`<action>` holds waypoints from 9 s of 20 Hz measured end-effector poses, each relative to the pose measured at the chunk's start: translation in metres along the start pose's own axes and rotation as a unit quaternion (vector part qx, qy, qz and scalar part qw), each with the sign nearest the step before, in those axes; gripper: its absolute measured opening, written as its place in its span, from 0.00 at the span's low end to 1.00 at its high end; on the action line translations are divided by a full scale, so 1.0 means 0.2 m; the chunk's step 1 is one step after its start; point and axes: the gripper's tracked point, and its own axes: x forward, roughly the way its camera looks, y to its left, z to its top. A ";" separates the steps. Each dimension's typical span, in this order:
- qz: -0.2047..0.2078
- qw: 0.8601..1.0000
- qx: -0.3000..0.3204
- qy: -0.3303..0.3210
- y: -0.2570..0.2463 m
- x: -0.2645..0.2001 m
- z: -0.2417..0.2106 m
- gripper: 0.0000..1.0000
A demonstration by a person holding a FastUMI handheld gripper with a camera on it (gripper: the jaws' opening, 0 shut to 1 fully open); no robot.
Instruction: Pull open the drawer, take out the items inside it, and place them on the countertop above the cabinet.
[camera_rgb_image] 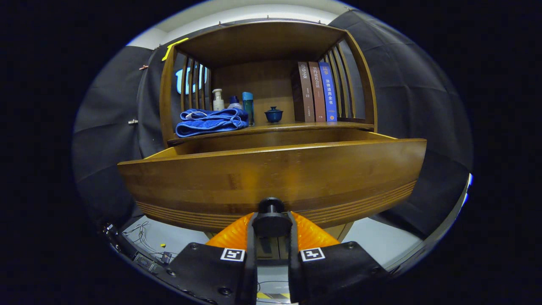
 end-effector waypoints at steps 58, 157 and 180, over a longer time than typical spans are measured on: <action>-0.005 0.864 0.002 0.503 -0.08 0.69 0.22 0.36; -0.005 0.998 -0.053 -0.033 0.03 0.34 0.43 1.00; -0.018 0.999 -0.047 -0.004 0.06 0.87 0.46 1.00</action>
